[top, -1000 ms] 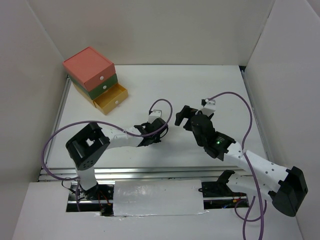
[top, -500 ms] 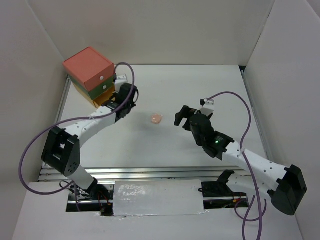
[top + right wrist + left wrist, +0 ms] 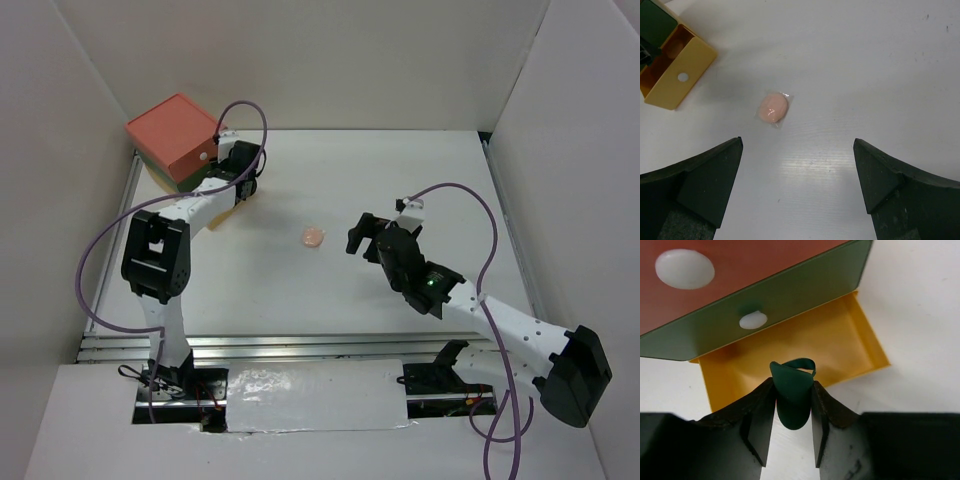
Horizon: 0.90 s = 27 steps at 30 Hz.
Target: Organize the makeup
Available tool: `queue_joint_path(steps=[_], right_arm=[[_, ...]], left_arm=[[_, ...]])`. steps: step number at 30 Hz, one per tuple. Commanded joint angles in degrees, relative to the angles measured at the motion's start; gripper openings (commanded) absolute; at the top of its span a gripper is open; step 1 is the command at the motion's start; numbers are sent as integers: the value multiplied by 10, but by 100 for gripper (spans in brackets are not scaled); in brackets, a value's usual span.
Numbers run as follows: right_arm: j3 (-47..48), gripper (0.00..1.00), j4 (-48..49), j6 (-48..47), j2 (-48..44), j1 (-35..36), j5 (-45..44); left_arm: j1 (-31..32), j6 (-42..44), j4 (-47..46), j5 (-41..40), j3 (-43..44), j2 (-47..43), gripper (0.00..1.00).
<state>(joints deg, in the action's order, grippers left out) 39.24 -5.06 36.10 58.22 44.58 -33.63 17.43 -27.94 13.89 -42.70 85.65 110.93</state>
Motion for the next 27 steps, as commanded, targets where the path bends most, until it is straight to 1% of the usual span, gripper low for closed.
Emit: queue_joint_path(steps=[1,4,5,7,8,9,13,15,16,17,18,19,21,22,23,25,27], right_arm=[[13,100,33,-6,0,-1,-4],[14,100,32,-7,0,0,-1],[14,100,33,-7,0,0,-1],[11,100,34,-6,-1,-1,0],[11,100,34,-6,-3,-2,0],[11,100,35,-6,-4,-2,0],[7,100,39,-7,-8,-1,1],[7,100,38,-6,-9,-1,-1],[6,100,38,-6,-10,-1,-1],[6,100,39,-6,-13,-1,-3],[5,100,39,-4,-13,-1,-5],[4,100,40,-2,-15,-1,-8],[-4,100,40,3,-28,-1,-18],[-8,100,43,8,-36,-1,-21],[-15,100,47,9,-55,-1,-25],[-37,100,65,10,-76,-1,-29],[-54,100,84,7,-98,0,-29]], left_arm=[[-16,15,-3,-22,25,0,48],[-21,4,-1,-14,19,2,69],[-21,4,-4,-12,17,2,79],[-23,4,-4,-9,15,7,90],[-25,3,-4,-5,15,9,97],[-26,-1,-3,-4,15,11,99],[-26,-6,-3,17,5,-5,99],[-21,-10,-15,39,-13,-38,99],[-16,2,-27,79,-24,-52,99],[4,8,-59,98,-49,-68,99],[15,14,-71,119,-58,-89,99],[27,21,-76,172,-63,-92,99],[55,18,-66,227,-61,-90,99],[65,17,-79,255,-66,-87,99],[84,15,-88,303,-79,-85,99],[106,16,-116,339,-92,-74,99],[133,9,-120,372,-94,-50,99]])
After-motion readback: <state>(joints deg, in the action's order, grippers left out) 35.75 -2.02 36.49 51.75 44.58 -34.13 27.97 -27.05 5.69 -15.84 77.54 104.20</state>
